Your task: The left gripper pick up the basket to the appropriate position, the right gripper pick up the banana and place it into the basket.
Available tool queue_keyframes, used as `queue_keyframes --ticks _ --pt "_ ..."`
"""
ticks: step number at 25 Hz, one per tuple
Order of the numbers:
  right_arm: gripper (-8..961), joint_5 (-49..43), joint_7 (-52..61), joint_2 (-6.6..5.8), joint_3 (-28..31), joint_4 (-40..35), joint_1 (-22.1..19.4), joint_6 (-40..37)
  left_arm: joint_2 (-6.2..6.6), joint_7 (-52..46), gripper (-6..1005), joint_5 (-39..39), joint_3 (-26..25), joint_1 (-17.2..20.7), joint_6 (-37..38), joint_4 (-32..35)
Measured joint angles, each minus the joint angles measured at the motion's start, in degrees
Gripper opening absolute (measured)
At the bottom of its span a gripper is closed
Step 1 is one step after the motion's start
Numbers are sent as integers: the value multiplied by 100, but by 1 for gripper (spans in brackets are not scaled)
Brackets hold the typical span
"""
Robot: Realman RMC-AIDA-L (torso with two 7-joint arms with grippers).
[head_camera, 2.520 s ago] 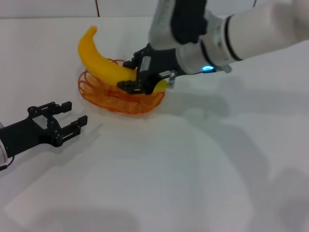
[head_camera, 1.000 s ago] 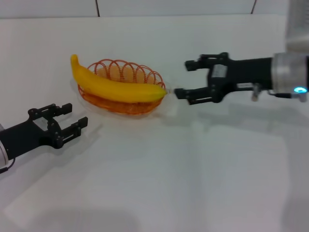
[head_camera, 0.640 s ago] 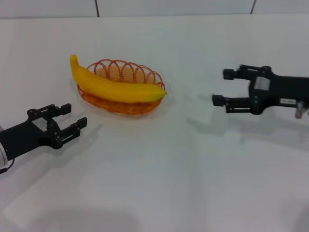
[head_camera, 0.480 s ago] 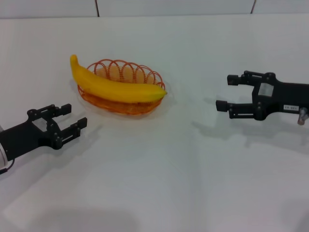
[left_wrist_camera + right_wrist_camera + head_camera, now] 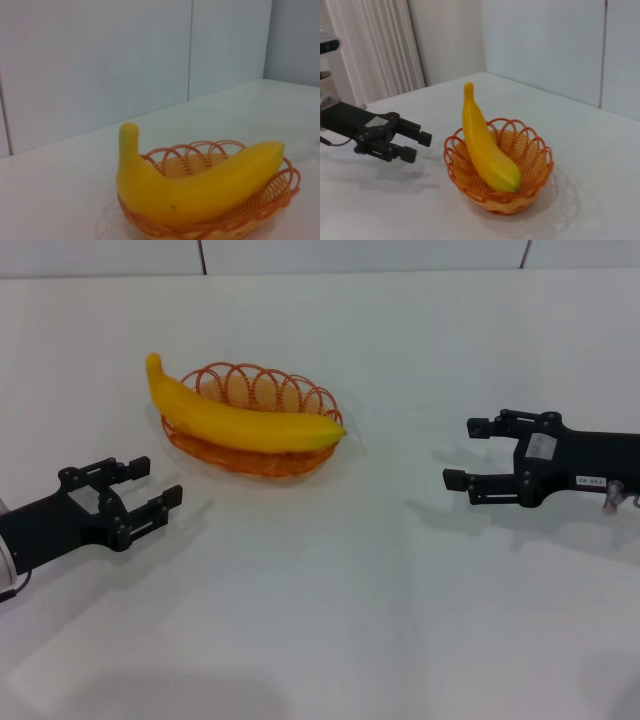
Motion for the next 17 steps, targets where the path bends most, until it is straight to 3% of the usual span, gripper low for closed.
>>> queue_keyframes --ticks 17 --pt "862 2 -7 43 23 -27 6 143 0 98 591 0 -12 -12 3 -51"
